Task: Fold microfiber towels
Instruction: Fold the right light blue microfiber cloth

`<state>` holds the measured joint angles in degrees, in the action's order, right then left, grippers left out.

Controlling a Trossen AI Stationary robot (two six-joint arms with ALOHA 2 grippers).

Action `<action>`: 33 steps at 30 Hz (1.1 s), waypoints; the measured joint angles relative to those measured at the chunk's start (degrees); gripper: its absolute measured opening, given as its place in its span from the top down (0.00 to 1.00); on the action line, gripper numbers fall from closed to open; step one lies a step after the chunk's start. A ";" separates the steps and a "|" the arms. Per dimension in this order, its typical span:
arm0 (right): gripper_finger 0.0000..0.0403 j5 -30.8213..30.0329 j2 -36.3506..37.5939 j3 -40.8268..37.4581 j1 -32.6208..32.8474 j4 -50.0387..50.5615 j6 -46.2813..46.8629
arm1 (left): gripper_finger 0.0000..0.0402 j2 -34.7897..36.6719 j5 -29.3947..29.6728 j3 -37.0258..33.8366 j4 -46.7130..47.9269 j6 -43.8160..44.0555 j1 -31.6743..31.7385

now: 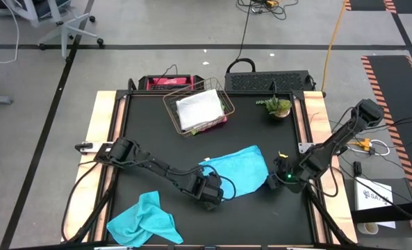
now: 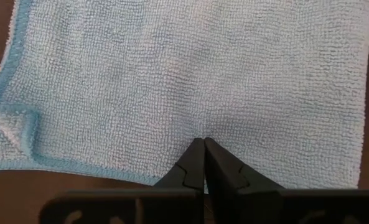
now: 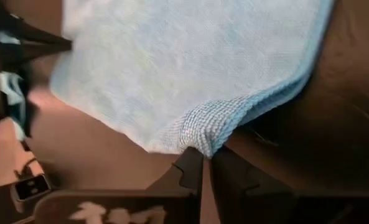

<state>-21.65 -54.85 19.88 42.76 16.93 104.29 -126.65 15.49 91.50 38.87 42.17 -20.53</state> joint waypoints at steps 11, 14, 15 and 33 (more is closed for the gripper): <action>0.88 4.27 0.02 0.11 -0.05 -4.39 -5.56 | 0.96 0.00 -0.01 0.00 -0.07 0.04 0.00; 0.81 7.41 0.07 0.13 -0.04 -3.08 -5.51 | 0.99 0.00 -0.02 0.00 -0.05 0.13 0.00; 0.79 8.28 0.07 0.13 -0.04 -1.87 -5.08 | 0.99 0.00 -0.02 0.00 -0.07 0.18 0.00; 0.66 16.25 0.35 0.15 -0.04 4.33 0.15 | 0.95 0.00 -0.02 0.00 -0.09 0.37 0.00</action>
<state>-5.40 -54.50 20.03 42.72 21.26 104.45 -126.65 15.46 91.50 38.79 42.54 -20.53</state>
